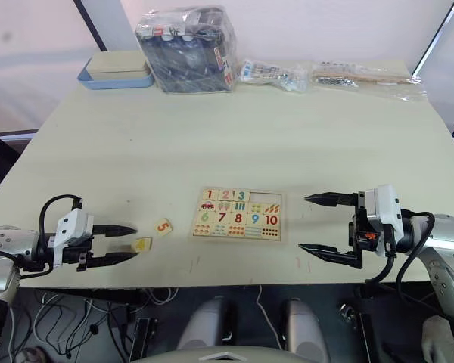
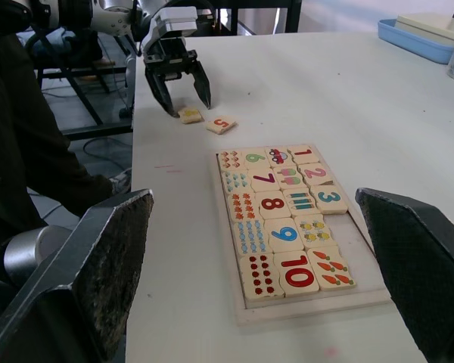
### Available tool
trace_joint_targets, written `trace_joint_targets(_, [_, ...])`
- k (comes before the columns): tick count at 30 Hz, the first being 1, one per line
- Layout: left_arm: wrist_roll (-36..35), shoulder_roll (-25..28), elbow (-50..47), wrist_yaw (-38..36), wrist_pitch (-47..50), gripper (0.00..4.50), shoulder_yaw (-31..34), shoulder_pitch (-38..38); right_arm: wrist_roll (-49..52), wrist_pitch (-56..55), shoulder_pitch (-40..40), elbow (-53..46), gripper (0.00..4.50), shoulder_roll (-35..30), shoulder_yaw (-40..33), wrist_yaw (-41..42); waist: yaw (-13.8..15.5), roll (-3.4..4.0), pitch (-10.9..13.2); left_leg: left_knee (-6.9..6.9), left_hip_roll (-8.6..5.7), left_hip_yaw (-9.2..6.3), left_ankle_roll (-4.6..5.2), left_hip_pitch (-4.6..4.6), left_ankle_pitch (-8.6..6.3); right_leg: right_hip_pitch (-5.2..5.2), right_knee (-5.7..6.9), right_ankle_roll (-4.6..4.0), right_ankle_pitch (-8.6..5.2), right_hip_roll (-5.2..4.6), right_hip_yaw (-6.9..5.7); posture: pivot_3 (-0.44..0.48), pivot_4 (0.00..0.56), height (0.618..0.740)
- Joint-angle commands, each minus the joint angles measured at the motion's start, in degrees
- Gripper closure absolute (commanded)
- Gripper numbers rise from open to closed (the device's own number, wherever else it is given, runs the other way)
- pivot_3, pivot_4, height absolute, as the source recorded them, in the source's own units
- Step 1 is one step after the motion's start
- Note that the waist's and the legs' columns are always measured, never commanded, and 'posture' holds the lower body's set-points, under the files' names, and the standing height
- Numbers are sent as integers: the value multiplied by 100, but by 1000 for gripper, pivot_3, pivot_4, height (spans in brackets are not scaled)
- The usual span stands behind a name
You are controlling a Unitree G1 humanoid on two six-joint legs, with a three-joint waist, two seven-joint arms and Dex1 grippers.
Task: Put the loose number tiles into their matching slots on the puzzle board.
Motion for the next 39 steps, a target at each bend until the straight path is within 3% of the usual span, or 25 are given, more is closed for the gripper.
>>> trace_joint_targets(1, [-4, -5, 41, -123, -113, 3270, -106, 25, 25, -116, 22, -207, 0, 16, -68, -41, -6, 0, 0, 0, 0, 5, 0, 0, 0, 0, 0, 0, 0, 0, 2, 0, 150, 740])
trace_joint_targets(2, [-41, 6, -3, -150, -112, 3524, -93, 46, 25, -116, 30, -212, 0, 21, -69, -51, -7, 0, 0, 0, 0, 11, 0, 1, 0, 0, 0, 0, 0, 0, 3, 0, 150, 740])
trace_joint_targets(9, [-335, 224, -502, -213, 266, 3523, 142, 73, -8, -160, -4, -172, 0, 84, -13, -96, -5, -3, 0, 0, 3, 17, 0, 0, 0, -1, 0, 0, 0, 1, 4, 0, 150, 740])
trace_joint_targets(21, [-770, 1522, -2297, 157, 2701, 3523, 436, -427, -177, -372, -214, 61, 0, 306, 129, -149, -7, -8, 3, 0, 7, 22, 0, 3, 0, -2, 1, 20, -12, 12, 12, 0, 150, 740])
trace_joint_targets(29, [-900, 2267, -3572, 374, 5108, 3523, -857, -2579, -179, -507, -172, 189, 0, 240, -99, -185, -4, -11, 4, 1, -8, 29, -1, 7, 0, 0, 3, 44, 0, 46, 56, 0, 150, 740])
trace_joint_targets(33, [-429, 1983, -3748, 265, 6386, 3523, -2248, -4334, -125, -486, -102, 77, 0, 166, -300, -240, 3, -17, 6, 3, -8, 23, -1, 5, 1, 0, 4, 45, 0, 81, 91, 0, 150, 740])
trace_joint_targets(39, [-108, 1150, -3750, 405, 7698, 3523, -3551, -5870, -119, -519, 172, -40, 0, 48, -639, -276, 13, -18, 6, 10, -15, 13, -1, 6, 1, 6, 5, 45, -1, 149, 197, 0, 150, 740])
